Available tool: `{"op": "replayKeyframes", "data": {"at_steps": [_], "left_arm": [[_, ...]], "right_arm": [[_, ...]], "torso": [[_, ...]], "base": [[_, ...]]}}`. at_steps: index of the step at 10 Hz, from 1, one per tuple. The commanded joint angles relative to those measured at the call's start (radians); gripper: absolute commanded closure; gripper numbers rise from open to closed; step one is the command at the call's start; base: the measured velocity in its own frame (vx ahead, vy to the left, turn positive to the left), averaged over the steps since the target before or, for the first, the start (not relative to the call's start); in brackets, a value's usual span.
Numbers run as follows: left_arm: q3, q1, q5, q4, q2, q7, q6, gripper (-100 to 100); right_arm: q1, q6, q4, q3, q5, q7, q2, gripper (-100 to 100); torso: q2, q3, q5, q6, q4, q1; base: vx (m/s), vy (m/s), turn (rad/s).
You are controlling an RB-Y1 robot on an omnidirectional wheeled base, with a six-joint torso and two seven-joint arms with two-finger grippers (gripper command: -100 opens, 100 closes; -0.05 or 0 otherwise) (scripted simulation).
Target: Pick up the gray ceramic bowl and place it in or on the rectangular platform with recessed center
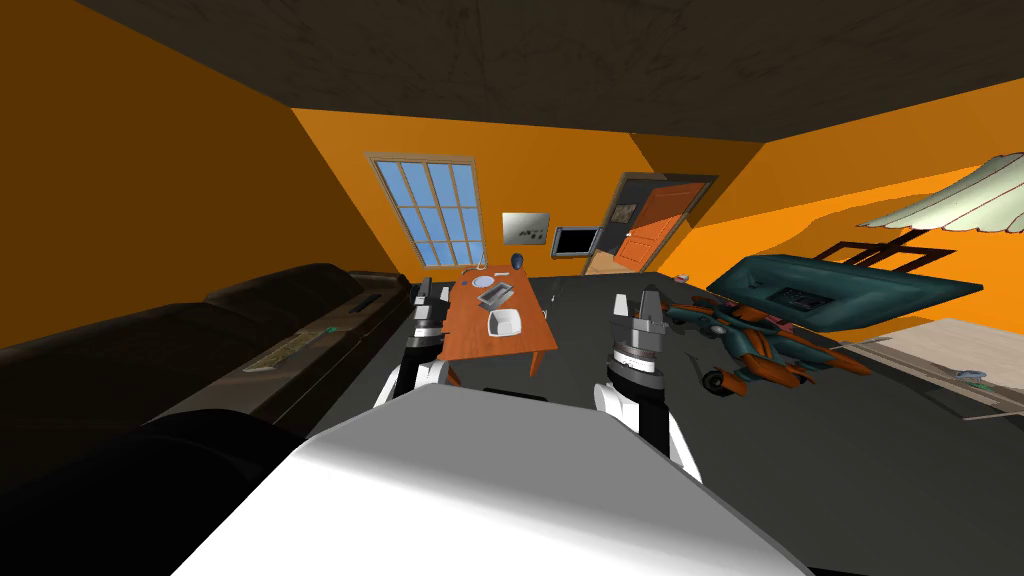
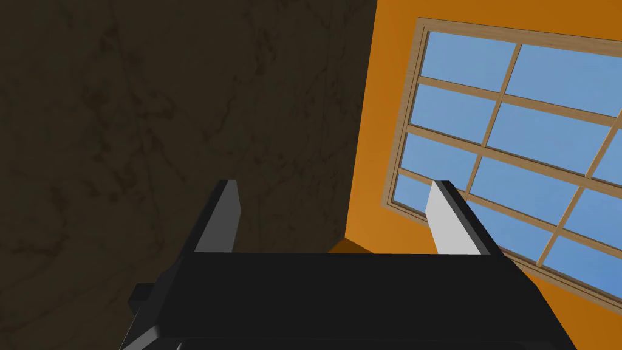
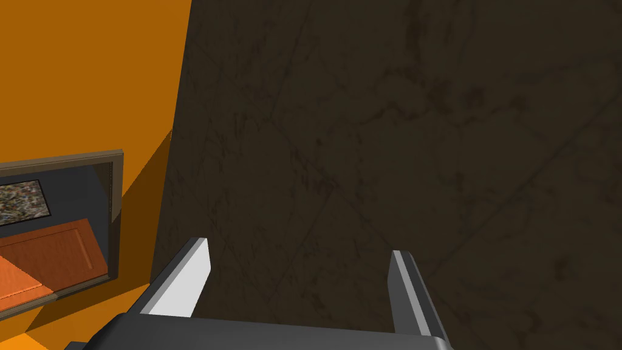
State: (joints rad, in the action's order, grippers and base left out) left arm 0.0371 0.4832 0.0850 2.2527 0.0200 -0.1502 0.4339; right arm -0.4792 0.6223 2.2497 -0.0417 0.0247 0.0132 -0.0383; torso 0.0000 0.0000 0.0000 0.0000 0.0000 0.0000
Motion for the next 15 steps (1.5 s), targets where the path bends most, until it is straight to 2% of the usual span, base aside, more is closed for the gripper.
{"op": "replayKeyframes", "data": {"at_steps": [1, 5, 8, 9, 14, 15], "left_arm": [[-0.003, -0.003, -0.003, -0.008, -0.034, -0.002, -0.014, -100], [-0.021, -0.023, -0.019, -0.052, -0.123, -0.015, -0.095, -100], [-0.046, -0.047, -0.039, -0.102, -0.167, -0.031, -0.181, -100], [-0.046, -0.047, -0.039, -0.102, -0.167, -0.031, -0.193, -100], [-0.089, -0.089, -0.072, -0.183, -0.198, -0.059, -0.338, -100], [-0.089, -0.089, -0.072, -0.183, -0.198, -0.059, -0.357, -100]], "right_arm": [[0.000, 0.000, 0.000, 0.000, 0.000, 0.000, 0.000, 0], [0.000, 0.000, 0.000, 0.000, 0.000, 0.000, 0.000, 0], [0.000, 0.000, 0.000, 0.000, 0.000, 0.000, 0.000, 0], [0.000, 0.000, 0.000, 0.000, 0.000, 0.000, 0.000, 0], [0.000, 0.000, 0.000, 0.000, 0.000, 0.000, 0.000, 0], [0.000, 0.000, 0.000, 0.000, 0.000, 0.000, 0.000, 0]], "torso": [[0.000, 0.000, 0.000, 0.000, 0.000, 0.000], [0.001, 0.001, 0.000, 0.000, 0.000, 0.000], [0.002, 0.001, 0.000, 0.000, 0.000, 0.000], [0.003, 0.001, 0.000, 0.000, 0.001, 0.000], [0.002, 0.001, 0.000, 0.000, 0.000, -0.001], [0.003, 0.001, 0.000, 0.000, 0.001, -0.001]], "base": [[0.000, 0.000, 0.000], [-0.017, -0.004, -0.003], [-0.037, -0.009, -0.006], [-0.030, -0.007, -0.003], [-0.035, -0.010, -0.006], [-0.038, -0.009, -0.004]]}}
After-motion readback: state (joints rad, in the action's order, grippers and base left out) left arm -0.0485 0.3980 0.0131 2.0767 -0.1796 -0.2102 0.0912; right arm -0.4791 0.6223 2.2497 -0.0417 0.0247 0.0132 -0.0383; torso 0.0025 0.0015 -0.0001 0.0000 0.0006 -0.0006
